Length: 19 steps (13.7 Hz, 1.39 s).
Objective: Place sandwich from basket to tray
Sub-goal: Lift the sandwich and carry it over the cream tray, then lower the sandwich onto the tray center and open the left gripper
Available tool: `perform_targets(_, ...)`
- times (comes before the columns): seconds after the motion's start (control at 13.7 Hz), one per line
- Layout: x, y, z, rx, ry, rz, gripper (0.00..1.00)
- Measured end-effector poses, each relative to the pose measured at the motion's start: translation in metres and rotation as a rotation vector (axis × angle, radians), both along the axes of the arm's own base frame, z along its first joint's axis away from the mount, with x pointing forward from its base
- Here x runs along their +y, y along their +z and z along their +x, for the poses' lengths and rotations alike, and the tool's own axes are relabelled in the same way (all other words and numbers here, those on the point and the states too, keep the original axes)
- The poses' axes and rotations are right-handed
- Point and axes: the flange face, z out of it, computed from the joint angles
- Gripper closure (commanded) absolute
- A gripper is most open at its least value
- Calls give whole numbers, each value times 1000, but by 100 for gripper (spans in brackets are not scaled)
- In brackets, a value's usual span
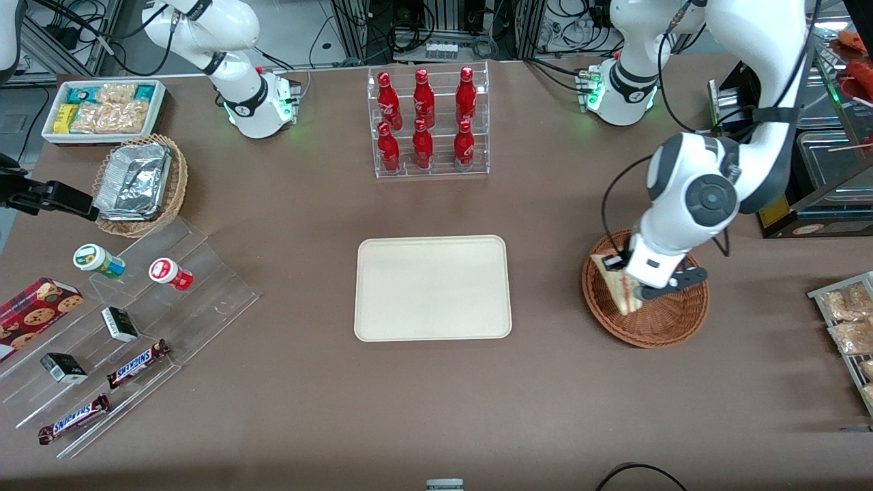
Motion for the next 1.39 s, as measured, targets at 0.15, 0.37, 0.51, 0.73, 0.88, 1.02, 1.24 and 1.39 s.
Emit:
perform_targets(0.15, -42, 11, -10, -15, -72, -21, 100)
perform_targets(0.37, -102, 22, -29, -42, -200, -25, 100)
perform_targets(0.51, -137, 21, -38, -55, -287, -19, 100)
perform_targets(0.73, -191, 9, -46, -58, -346, -30, 100)
perform_targets(0.88, -227, 0, -47, -65, -333, -25, 100)
perform_targets(1.02, -263, -13, -47, -63, -304, -3, 100)
perform_targets(1.24, -303, -40, -42, -69, -268, 7, 100)
perform_targets(1.39, -313, -57, -36, -59, -263, -1, 100)
